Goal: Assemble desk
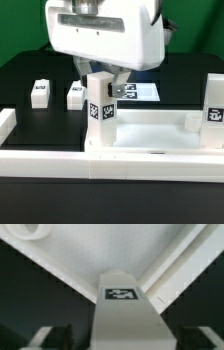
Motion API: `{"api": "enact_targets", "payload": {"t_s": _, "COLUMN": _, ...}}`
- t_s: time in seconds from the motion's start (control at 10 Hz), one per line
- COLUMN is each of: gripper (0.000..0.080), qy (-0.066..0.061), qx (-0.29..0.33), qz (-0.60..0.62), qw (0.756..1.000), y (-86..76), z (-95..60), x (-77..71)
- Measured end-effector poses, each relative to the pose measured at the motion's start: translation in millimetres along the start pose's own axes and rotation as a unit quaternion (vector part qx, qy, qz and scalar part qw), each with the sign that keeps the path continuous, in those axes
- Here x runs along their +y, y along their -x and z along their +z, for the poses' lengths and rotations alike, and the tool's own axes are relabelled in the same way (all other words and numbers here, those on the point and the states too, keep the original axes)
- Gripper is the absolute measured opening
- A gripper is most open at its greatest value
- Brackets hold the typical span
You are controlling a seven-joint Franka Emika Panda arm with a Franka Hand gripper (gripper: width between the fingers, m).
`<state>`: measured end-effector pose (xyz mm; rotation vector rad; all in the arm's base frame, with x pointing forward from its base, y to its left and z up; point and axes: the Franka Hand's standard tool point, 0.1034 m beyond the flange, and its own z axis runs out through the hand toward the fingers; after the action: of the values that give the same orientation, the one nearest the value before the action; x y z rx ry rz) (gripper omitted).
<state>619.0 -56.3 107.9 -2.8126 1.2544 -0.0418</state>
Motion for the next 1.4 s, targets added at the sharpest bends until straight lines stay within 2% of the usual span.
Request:
{"api": "enact_targets", "payload": {"t_s": 0.1, "gripper": 0.0615, "qy": 0.000, "qx": 0.000, "qz": -0.013, "qw": 1.000, "y": 0.1, "z": -0.1, "x": -0.3}}
{"api": "enact_targets", "payload": {"t_s": 0.2, "gripper": 0.0643, "qy": 0.000, "qx": 0.000, "qz": -0.052, "qw": 0.999, "y": 0.4, "z": -0.1, "x": -0.6}}
{"api": "enact_targets", "payload": {"t_s": 0.5, "gripper": 0.0648, "qy": 0.000, "qx": 0.000, "qz": -0.183, "qw": 0.983, "y": 1.5, "z": 0.7, "x": -1.1}}
{"api": "enact_targets", "payload": {"t_s": 0.9, "gripper": 0.0649, "qy": 0.000, "qx": 0.000, "qz": -0.299, "qw": 0.954, "y": 0.4, "z": 0.9, "x": 0.5}}
{"api": "enact_targets", "payload": {"t_s": 1.1, "gripper": 0.0649, "qy": 0.001, "qx": 0.000, "qz": -0.352, "qw": 0.936, "y": 0.2, "z": 0.9, "x": 0.7}}
{"api": "enact_targets", "payload": {"t_s": 1.4, "gripper": 0.0649, "qy": 0.013, "qx": 0.002, "qz": -0.465, "qw": 0.885, "y": 1.0, "z": 2.2, "x": 1.1}}
